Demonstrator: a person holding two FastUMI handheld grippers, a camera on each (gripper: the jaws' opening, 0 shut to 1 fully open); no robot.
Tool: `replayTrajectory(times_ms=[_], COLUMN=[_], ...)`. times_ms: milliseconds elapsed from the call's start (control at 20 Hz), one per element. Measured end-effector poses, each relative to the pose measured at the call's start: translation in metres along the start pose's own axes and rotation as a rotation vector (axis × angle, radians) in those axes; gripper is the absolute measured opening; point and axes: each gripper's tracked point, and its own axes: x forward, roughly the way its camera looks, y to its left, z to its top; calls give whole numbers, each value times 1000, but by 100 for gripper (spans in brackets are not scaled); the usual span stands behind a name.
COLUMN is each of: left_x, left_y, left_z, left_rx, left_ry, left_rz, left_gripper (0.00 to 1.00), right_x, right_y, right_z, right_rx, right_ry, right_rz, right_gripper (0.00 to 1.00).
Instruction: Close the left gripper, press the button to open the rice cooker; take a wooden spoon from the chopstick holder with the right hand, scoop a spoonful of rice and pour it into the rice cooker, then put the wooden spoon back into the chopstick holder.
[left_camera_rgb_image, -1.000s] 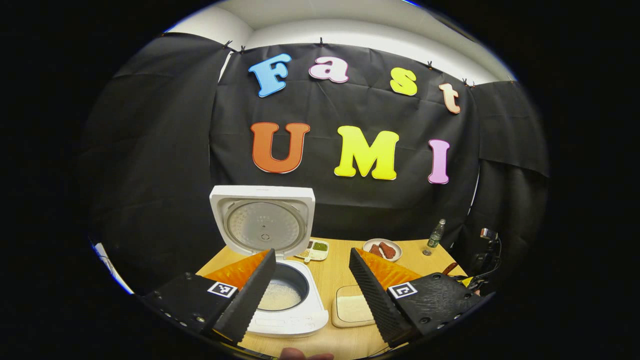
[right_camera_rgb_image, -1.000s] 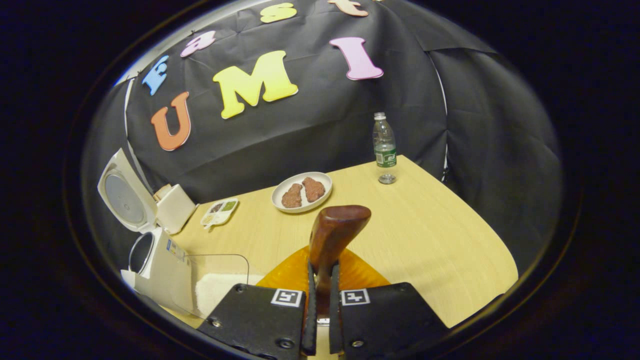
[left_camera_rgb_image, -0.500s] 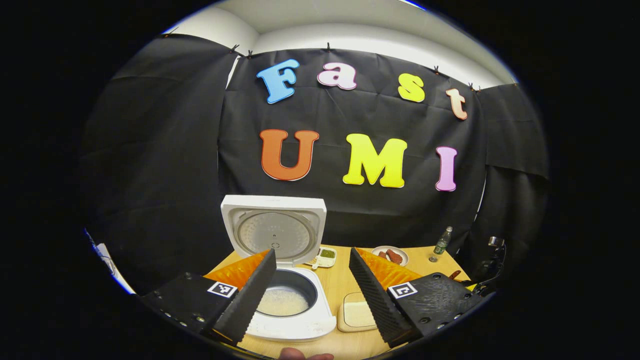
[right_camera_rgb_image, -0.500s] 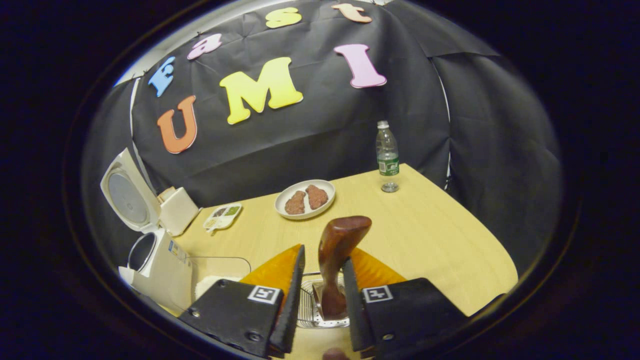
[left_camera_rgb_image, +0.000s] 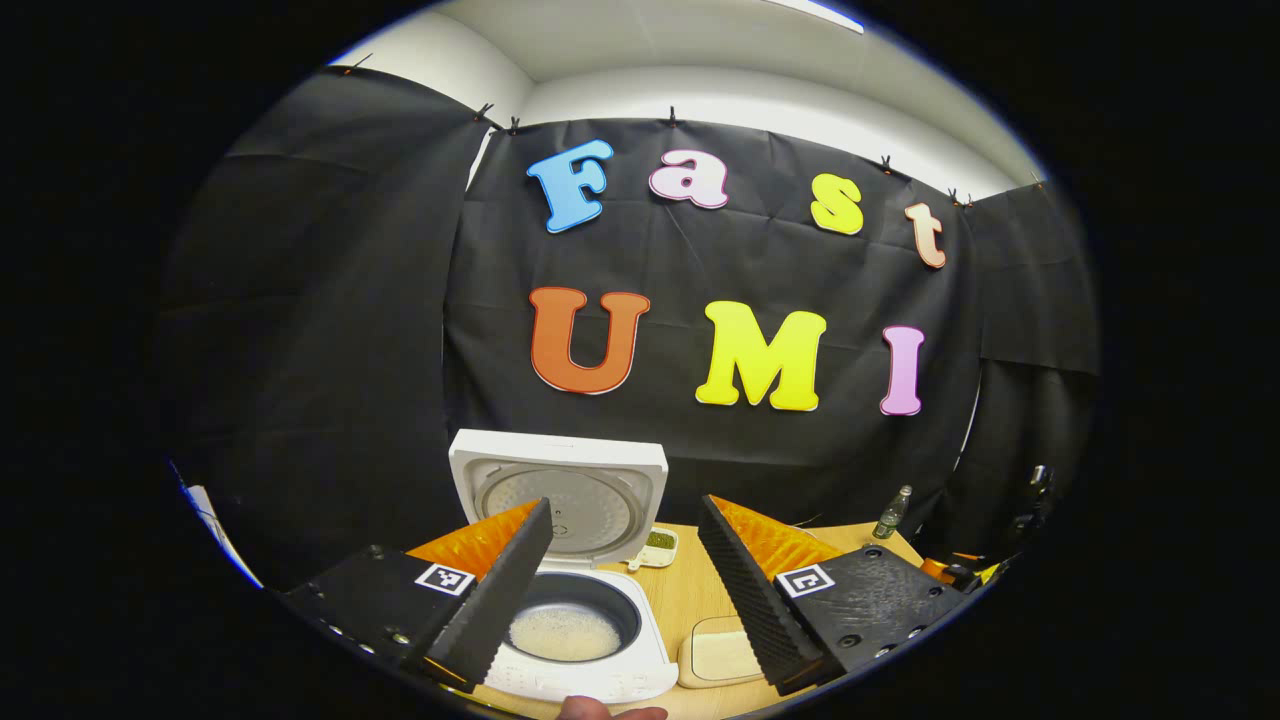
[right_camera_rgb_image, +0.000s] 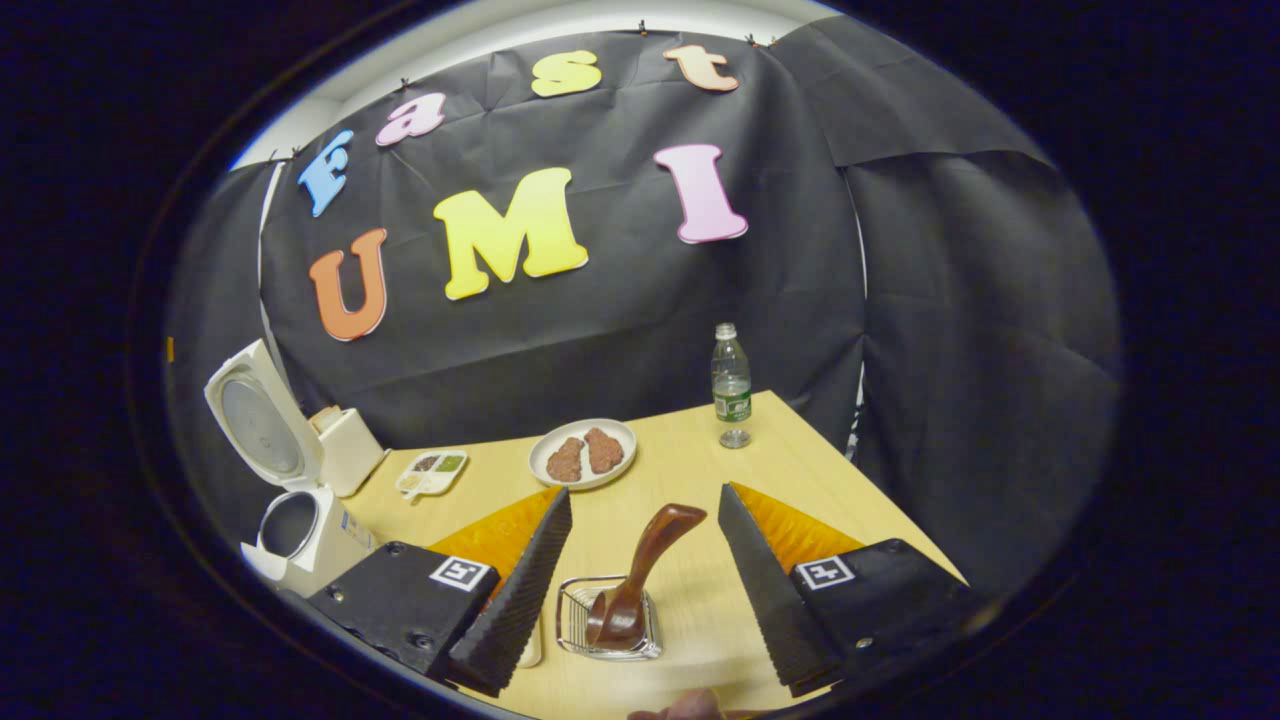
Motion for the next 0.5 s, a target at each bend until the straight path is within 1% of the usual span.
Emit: replayTrajectory(times_ms=[200, 350, 500], left_x=[23, 48, 79], left_y=[14, 26, 40], left_z=[27, 51, 64], left_rx=[37, 25, 23], left_ry=[-41, -67, -80], left_rz=[24, 43, 65], left_gripper=[94, 94, 94], right_x=[-30, -56, -84], right_y=[2, 7, 13], right_z=[33, 60, 81], right_rx=[-42, -68, -92], right_ry=[-60, -115, -167], right_rz=[-11, -15, -21], right_gripper=[96, 100, 99])
